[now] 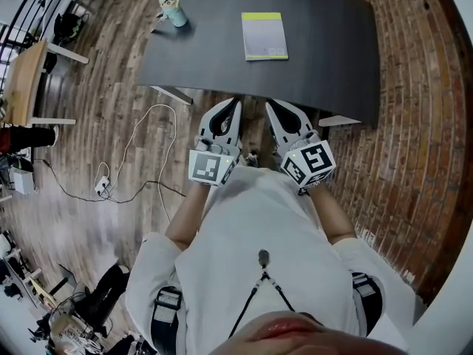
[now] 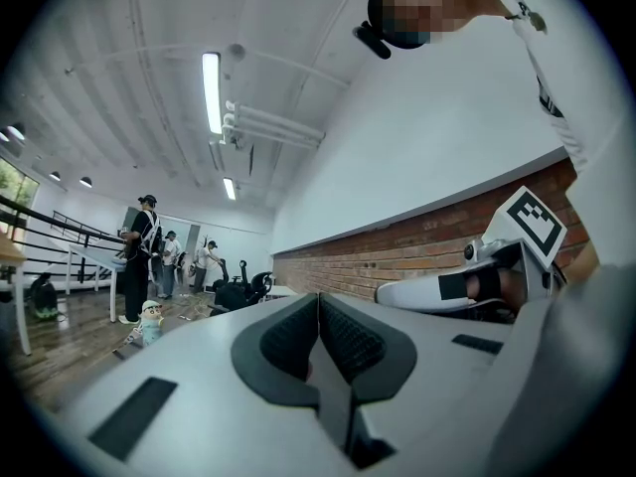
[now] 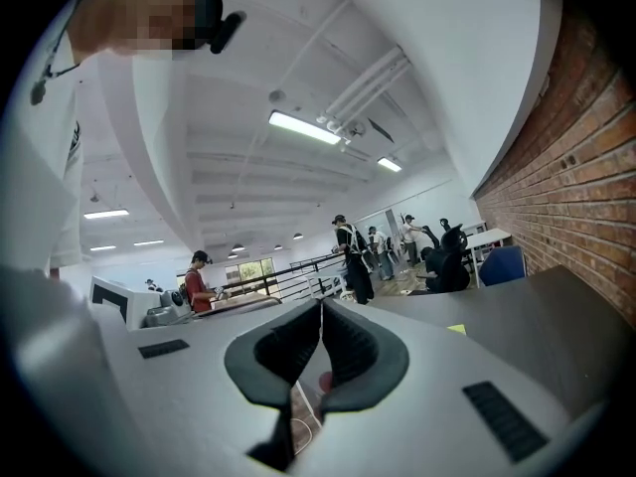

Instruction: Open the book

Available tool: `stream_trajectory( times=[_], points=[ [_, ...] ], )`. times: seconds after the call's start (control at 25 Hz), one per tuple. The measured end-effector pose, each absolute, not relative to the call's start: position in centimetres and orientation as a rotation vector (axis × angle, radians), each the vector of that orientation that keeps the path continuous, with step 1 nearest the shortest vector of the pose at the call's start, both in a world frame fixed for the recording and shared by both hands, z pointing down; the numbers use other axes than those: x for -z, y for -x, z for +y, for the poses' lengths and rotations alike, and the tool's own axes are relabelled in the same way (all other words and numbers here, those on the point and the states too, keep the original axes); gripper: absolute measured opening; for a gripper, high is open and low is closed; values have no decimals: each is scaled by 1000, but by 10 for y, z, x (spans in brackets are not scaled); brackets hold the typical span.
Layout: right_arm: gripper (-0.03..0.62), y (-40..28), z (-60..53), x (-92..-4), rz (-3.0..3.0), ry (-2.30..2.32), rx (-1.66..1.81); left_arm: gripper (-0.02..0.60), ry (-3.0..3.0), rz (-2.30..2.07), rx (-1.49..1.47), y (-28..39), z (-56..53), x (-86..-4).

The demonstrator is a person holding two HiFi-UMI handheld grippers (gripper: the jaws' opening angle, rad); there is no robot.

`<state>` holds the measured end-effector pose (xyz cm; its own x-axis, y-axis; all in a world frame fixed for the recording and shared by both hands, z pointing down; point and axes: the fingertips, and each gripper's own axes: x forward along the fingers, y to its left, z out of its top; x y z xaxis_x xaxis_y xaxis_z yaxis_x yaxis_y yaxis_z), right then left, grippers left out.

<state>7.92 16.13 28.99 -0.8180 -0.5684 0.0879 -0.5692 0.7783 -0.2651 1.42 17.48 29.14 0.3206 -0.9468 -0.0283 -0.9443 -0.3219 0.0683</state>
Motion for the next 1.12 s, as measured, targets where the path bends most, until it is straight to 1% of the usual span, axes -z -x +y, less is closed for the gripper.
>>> stream_trajectory(
  times=[0.56,1.12],
  points=[
    [37,-63,80,-306,-2883,-1062,-486,23,-2537,-1722,90,11,91,-309],
    [37,-9,-24,-303,-2830,-1143,-494,23,-2561,-1657,102,71,-20,-306]
  ],
)
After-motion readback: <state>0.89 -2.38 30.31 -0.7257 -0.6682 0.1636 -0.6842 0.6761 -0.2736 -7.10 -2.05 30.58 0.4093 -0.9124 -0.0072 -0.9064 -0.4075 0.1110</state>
